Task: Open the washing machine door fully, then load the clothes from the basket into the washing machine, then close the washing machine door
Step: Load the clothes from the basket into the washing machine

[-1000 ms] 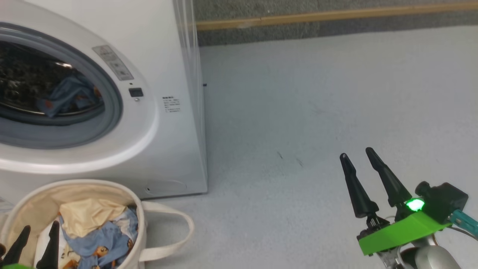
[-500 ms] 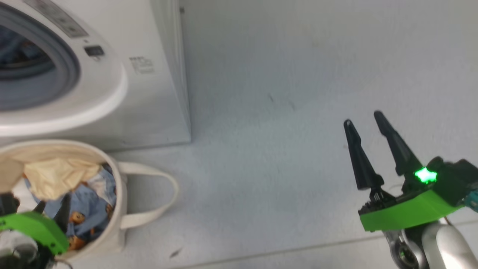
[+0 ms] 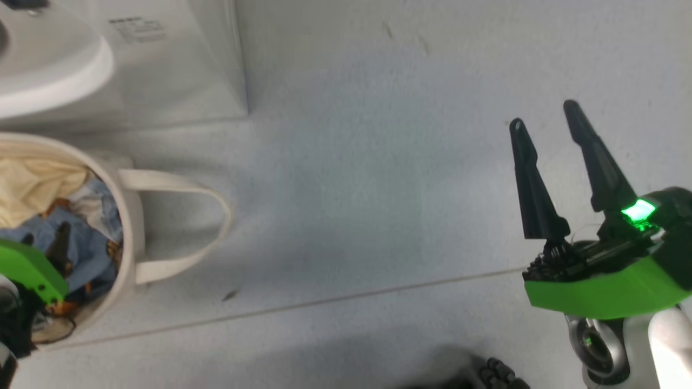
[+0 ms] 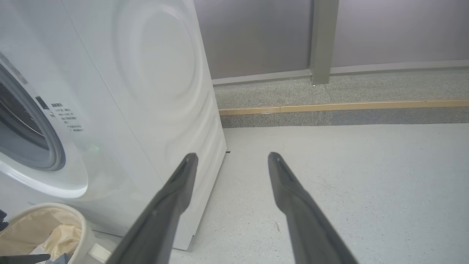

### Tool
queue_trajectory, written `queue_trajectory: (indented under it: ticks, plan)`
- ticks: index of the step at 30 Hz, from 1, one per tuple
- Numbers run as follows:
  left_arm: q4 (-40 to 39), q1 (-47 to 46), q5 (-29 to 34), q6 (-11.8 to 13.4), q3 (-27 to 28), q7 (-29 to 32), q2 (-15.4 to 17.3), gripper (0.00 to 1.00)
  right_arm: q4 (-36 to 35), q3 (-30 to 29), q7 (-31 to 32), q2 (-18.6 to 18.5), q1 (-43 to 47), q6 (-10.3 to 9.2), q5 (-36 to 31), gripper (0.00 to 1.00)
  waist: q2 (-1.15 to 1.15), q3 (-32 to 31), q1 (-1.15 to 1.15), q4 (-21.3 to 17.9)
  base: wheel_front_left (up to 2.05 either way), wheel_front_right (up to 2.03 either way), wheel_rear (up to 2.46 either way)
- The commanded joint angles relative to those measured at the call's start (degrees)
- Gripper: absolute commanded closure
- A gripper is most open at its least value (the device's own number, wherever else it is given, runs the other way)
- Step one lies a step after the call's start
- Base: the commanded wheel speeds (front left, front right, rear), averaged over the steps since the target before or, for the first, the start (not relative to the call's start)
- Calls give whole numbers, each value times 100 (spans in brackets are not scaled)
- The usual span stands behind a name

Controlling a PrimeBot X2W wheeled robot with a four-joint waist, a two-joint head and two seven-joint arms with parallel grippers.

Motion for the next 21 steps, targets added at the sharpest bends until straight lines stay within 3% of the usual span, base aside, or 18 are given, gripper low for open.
queue_trajectory:
  ticks: [1,9,21]
  plan:
    - [67,-142,-56,11,80,-31,388,0,-281,68,71,21,-18,6,-85,0,0,410,-2,28,0,0,0]
    - [287,-842,-210,10,-281,-177,420,0,-705,-3,119,84,-86,6,-262,0,0,1108,-2,161,0,0,0]
    - [506,-1399,-358,10,-754,-372,563,0,-851,78,53,145,-158,6,-368,0,0,1611,-2,93,0,0,0]
